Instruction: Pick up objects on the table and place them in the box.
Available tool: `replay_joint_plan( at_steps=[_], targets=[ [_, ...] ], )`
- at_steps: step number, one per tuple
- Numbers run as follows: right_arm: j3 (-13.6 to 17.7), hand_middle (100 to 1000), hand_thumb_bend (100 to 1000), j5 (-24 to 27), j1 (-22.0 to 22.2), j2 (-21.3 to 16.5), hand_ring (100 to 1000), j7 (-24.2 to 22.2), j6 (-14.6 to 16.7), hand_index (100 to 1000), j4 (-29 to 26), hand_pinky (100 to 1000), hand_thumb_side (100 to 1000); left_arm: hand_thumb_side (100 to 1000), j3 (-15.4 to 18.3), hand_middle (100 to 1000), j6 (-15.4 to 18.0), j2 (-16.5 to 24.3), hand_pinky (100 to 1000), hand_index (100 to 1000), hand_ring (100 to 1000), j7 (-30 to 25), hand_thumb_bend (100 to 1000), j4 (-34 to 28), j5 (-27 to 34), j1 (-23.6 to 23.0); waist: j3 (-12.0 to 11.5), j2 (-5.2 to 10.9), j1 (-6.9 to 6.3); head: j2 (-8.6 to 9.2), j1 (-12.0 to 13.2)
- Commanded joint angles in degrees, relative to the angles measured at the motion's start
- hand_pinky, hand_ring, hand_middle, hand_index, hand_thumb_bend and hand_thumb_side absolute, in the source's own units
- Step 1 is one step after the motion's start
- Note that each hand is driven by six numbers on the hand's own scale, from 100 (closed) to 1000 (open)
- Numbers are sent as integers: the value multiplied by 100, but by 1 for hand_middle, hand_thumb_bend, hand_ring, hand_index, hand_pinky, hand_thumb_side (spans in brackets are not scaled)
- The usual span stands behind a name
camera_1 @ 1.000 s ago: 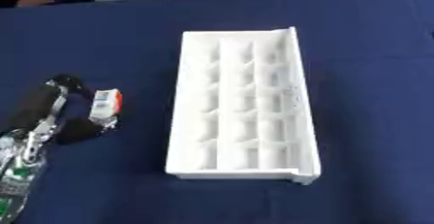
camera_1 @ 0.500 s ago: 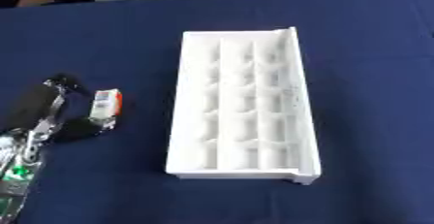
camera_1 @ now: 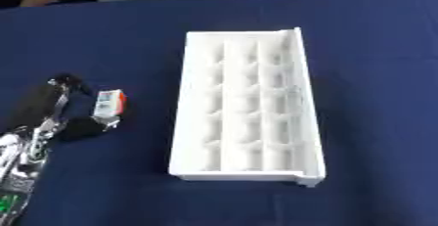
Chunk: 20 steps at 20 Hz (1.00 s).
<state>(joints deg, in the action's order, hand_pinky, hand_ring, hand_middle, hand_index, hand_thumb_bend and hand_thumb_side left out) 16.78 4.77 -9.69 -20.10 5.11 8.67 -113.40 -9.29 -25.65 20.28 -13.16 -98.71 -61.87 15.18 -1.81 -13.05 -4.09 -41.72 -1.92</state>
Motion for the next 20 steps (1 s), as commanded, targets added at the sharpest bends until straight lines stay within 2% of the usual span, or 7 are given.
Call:
replay_joint_plan(
  at_steps=[1, 8, 20],
  targets=[
    [19, 705, 100, 10, -22, -58, 666, -21, 7, 810, -119, 608, 970, 656, 24, 827, 12, 34, 838, 714, 808, -56, 968, 79, -26, 102, 19, 116, 5, 76, 60],
    [12, 706, 100, 17, -23, -57, 666, -34, 2, 810, -119, 608, 971, 652, 5, 828, 26, 4, 838, 705, 807, -99, 968, 515, 19, 193, 39, 122, -8, 81, 66],
    [8, 706, 100, 21, -22, -53, 666, -46, -3, 810, -119, 608, 971, 645, -26, 827, 56, -14, 838, 683, 806, -86, 946, 719, -4, 213, 39, 126, -10, 74, 72]
  ],
)
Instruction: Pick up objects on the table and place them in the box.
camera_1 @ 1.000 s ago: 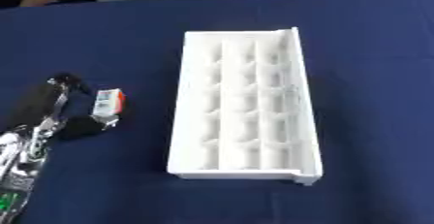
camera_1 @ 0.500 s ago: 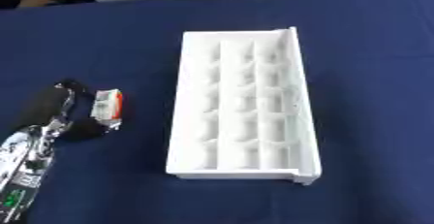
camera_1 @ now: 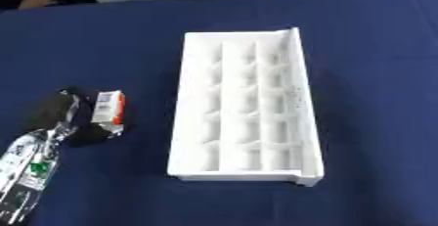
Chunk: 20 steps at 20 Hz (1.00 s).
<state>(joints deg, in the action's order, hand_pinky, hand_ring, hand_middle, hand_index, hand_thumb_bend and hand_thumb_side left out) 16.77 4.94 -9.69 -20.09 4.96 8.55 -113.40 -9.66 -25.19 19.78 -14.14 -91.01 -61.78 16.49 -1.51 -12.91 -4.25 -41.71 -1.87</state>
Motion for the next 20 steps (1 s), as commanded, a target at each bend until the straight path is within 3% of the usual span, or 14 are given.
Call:
replay_joint_plan(
  at_steps=[1, 6, 9, 11, 13, 14, 15, 16, 18, 20],
  targets=[
    [7, 706, 100, 5, -24, -53, 666, -33, 9, 810, -119, 608, 971, 644, 13, 827, 8, 36, 838, 681, 806, 13, 942, -50, -20, 84, 8, 111, 6, 74, 67],
    [6, 706, 100, 6, -21, -51, 666, -38, 4, 810, -119, 608, 971, 642, 18, 823, -6, 27, 836, 663, 804, 39, 889, -56, -58, 94, 7, 111, 9, 78, 73],
    [6, 706, 100, 7, -24, -50, 666, -38, 3, 810, -119, 608, 971, 635, 27, 819, -24, 20, 834, 639, 801, 93, 812, -66, -71, 104, 10, 112, 9, 80, 74],
    [4, 706, 100, 9, -24, -48, 666, -41, 2, 810, -119, 608, 971, 640, 35, 816, -45, 13, 832, 603, 799, 145, 644, -66, -78, 109, 11, 112, 9, 85, 76],
    [3, 706, 100, 9, -23, -45, 666, -43, -1, 810, -119, 608, 971, 638, 41, 814, -74, 6, 831, 587, 798, 210, 541, -65, -80, 110, 14, 112, 8, 88, 78],
    [4, 706, 100, 9, -24, -45, 666, -44, -1, 810, -119, 608, 971, 639, 44, 812, -92, 5, 830, 562, 796, 250, 376, -66, -80, 111, 16, 112, 8, 88, 78],
    [5, 706, 100, 9, -25, -44, 666, -43, 0, 810, -119, 608, 971, 641, 45, 813, -111, 5, 831, 575, 798, 289, 465, -66, -78, 111, 18, 111, 7, 88, 78],
    [6, 706, 100, 9, -25, -44, 666, -42, 0, 810, -119, 608, 971, 638, 46, 811, -128, 5, 830, 546, 796, 322, 260, -64, -73, 111, 18, 111, 6, 87, 79],
    [8, 706, 100, 8, -23, -43, 666, -42, -1, 810, -119, 608, 971, 635, 51, 809, -172, 3, 830, 528, 795, 393, 116, -60, -58, 110, 20, 110, 6, 87, 80],
    [10, 706, 100, 7, -21, -41, 666, -41, -2, 810, -119, 608, 971, 638, 51, 806, -213, 3, 829, 502, 793, 465, 100, -58, -43, 110, 21, 109, 5, 85, 81]
  ],
)
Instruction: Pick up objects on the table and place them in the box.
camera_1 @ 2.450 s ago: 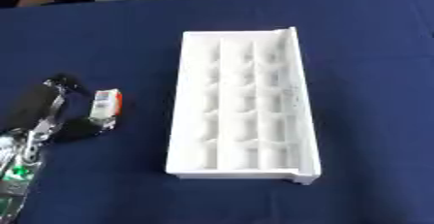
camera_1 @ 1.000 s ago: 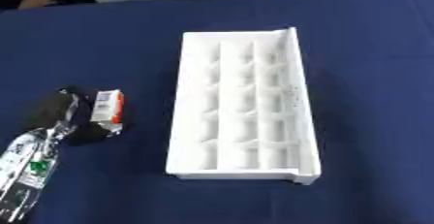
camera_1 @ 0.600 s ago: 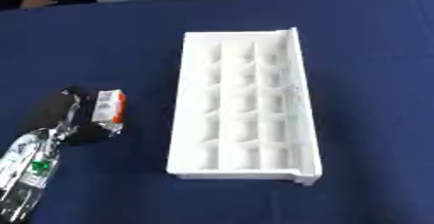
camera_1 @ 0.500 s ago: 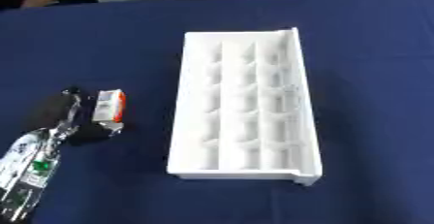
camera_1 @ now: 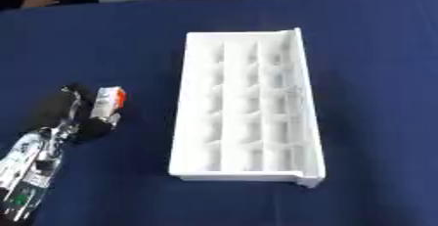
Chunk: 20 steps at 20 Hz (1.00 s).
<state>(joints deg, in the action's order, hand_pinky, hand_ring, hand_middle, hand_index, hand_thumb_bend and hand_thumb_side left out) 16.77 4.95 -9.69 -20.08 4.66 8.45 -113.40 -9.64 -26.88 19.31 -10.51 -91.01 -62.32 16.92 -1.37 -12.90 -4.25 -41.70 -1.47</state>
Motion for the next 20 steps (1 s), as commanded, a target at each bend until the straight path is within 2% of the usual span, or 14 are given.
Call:
replay_joint_plan(
  at_steps=[1, 12, 20],
  targets=[
    [11, 706, 100, 5, -21, -43, 666, -10, 8, 810, -119, 608, 971, 634, 47, 805, -60, 49, 829, 496, 793, 132, 100, -54, 19, 66, 8, 108, 5, 84, 43],
    [19, 706, 100, 5, -18, -40, 666, -7, 6, 810, -119, 609, 971, 622, 51, 803, -105, 82, 830, 485, 792, 237, 100, -67, 60, 92, 7, 110, 9, 90, 42],
    [27, 706, 100, 1, -4, -43, 666, -1, -3, 811, -119, 609, 971, 613, 172, 799, -151, 491, 829, 461, 792, 196, 100, -811, -19, 340, -1, 119, -1, 87, 26]
  ],
)
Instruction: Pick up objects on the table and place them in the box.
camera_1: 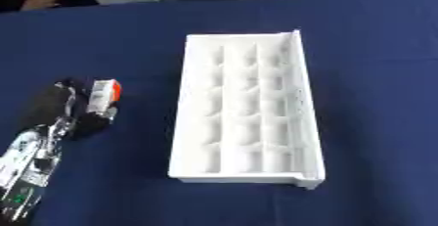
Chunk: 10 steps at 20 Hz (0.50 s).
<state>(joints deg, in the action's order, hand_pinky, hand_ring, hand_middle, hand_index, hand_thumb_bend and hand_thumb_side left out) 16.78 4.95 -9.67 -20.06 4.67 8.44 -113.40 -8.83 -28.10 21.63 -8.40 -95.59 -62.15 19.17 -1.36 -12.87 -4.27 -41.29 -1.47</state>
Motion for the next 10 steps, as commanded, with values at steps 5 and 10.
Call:
replay_joint_plan(
  at_steps=[5, 10],
  targets=[
    [22, 706, 100, 3, -4, -43, 666, -10, -8, 811, -119, 609, 971, 611, 29, 798, 9, 403, 830, 458, 792, -159, 100, -829, 19, 294, 1, 120, -1, 53, 32],
    [22, 706, 100, 8, -2, -43, 666, -16, -10, 811, -119, 609, 971, 612, -85, 798, 91, 365, 830, 460, 793, -297, 100, -1022, 49, 466, 10, 127, -1, 52, 35]
  ],
)
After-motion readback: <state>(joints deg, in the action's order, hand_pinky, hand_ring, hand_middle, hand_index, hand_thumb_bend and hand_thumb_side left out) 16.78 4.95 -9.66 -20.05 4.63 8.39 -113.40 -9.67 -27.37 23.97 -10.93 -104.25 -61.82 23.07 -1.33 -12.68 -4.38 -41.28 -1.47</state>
